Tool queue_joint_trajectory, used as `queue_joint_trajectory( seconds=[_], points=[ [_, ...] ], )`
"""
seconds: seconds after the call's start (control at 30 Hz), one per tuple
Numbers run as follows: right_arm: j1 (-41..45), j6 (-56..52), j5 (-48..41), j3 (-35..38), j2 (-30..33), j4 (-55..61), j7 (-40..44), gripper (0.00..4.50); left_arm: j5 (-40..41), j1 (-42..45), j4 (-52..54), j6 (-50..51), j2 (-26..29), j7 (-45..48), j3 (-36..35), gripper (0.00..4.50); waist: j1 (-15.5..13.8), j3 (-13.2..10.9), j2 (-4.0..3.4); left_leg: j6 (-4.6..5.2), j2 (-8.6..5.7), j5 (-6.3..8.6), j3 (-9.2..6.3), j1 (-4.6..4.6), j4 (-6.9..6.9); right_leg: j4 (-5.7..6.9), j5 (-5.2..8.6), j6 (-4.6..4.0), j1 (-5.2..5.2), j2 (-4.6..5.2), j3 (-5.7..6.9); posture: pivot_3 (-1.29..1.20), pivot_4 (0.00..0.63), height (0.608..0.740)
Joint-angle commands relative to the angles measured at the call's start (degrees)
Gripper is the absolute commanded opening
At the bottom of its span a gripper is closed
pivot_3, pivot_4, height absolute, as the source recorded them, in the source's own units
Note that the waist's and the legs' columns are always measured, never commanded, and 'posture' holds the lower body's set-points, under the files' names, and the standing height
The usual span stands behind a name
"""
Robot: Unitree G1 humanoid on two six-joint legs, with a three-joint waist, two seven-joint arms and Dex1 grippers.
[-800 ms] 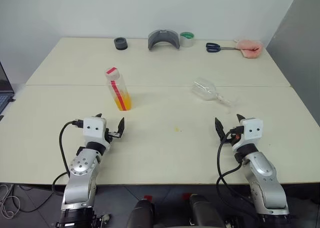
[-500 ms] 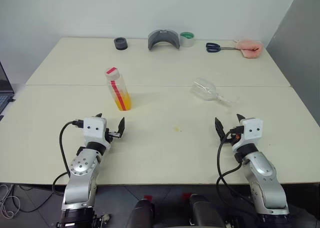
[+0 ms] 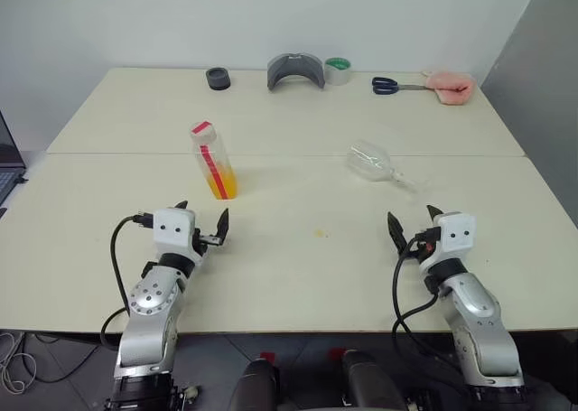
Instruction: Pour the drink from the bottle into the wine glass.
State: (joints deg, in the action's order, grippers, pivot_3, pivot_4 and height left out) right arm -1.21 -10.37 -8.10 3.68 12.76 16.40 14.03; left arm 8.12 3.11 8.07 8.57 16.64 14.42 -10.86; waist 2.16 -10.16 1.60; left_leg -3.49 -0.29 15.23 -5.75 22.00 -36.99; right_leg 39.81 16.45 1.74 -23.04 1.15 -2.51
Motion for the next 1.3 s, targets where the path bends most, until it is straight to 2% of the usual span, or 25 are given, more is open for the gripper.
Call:
queue_joint_trajectory(
  seconds=[0.03,0.2,0.4,0.8,1.3],
  points=[
    [2.13,1.08,-2.21,-0.88,2.5,3.35,5.09,4.5,1.42,1.58,2.42,0.37,0.13,-0.53,-1.35,4.45,0.01,0.0,0.0,0.0,0.01,0.0,0.0,-0.01,0.0,0.0,0.0,0.0,0.0,0.0,0.0,0.0,0.15,0.74],
    [6.57,-5.39,-9.8,-4.51,8.74,8.49,16.88,4.5,-0.97,3.87,3.52,2.48,-0.97,-3.91,0.42,4.45,0.03,-0.01,0.0,0.0,0.01,0.0,-0.02,-0.01,-0.01,-0.01,0.0,0.0,0.01,-0.02,0.01,0.0,0.15,0.74],
    [10.7,-13.16,-15.88,-7.24,13.57,13.37,23.09,4.5,-2.73,7.19,4.75,6.36,-3.56,-8.05,2.15,4.45,-0.27,0.0,0.0,0.01,-0.01,0.01,-0.39,-0.19,0.0,-0.47,0.0,0.01,0.59,-0.02,0.33,0.0,0.15,0.74],
    [15.25,-17.12,-18.79,-8.24,16.67,14.23,26.84,4.5,-3.7,14.18,1.82,9.38,-4.96,-12.01,2.23,4.45,-0.37,-0.01,0.01,0.01,-0.03,0.01,-0.45,-0.21,-0.01,-0.77,-0.07,0.12,0.78,0.0,0.39,0.0,0.15,0.74],
    [22.7,-23.08,-23.76,-8.6,16.61,14.7,29.12,4.5,-4.39,24.66,-10.51,7.71,-4.64,-12.55,2.05,4.45,-0.37,-0.01,0.02,0.01,-0.05,0.0,-0.45,-0.2,-0.01,-0.79,-0.09,0.14,0.76,0.01,0.39,0.0,0.15,0.74]
  ],
)
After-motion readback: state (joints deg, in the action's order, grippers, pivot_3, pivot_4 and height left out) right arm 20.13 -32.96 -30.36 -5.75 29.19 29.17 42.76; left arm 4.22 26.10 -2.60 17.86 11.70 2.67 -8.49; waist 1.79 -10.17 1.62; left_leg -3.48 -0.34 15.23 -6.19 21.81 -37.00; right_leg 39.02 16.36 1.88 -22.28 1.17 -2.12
